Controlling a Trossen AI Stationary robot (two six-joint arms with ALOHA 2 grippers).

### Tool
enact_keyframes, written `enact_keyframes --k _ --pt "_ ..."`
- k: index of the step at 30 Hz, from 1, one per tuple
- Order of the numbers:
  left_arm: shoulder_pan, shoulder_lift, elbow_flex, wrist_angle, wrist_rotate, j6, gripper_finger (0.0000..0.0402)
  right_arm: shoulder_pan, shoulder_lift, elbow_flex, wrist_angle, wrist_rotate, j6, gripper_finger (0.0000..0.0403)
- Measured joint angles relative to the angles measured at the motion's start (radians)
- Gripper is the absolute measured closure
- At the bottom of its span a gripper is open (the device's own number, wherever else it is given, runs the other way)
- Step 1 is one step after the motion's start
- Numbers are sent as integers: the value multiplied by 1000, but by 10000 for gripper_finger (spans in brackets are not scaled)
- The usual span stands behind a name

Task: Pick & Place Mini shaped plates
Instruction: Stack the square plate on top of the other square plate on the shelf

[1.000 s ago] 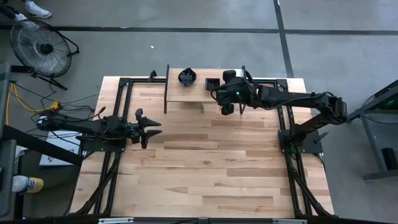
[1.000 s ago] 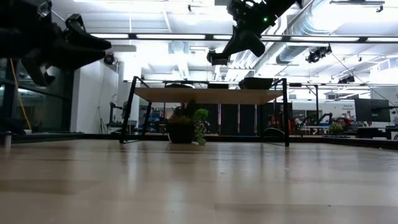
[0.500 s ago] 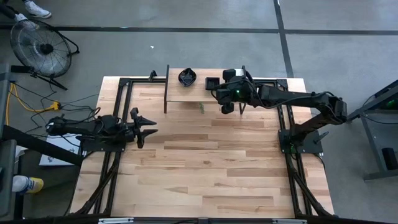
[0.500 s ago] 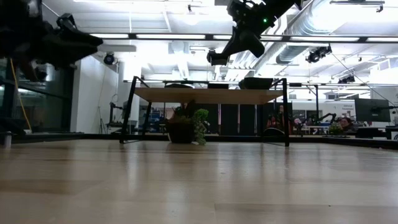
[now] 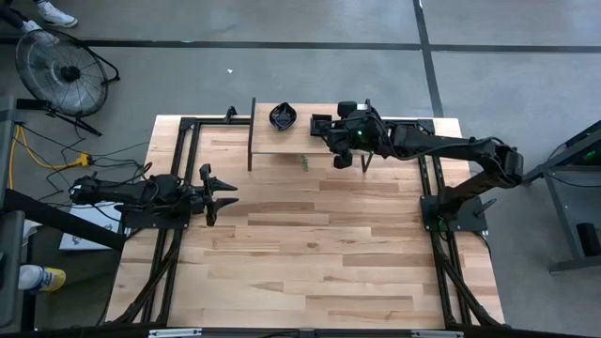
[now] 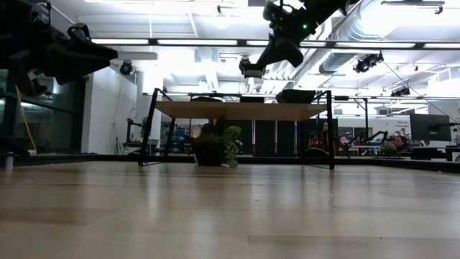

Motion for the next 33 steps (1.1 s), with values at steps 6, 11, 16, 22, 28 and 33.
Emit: enact_keyframes --k 6,11,16,22,28,33 --pt "0 0 0 0 -1 1 247 -30 40 0 -1 -41 -2 403" --pt "0 0 0 0 -1 2 247 -46 75 0 22 -51 -8 403" --pt "0 0 0 0 -1 2 247 -64 105 0 29 -53 -9 403" --pt "0 0 0 0 -1 2 247 -93 122 0 29 -51 -10 403" --pt "0 0 0 0 -1 2 247 -112 122 0 24 -88 -10 403" --pt "0 0 0 0 -2 2 247 -112 122 0 22 -141 -10 402"
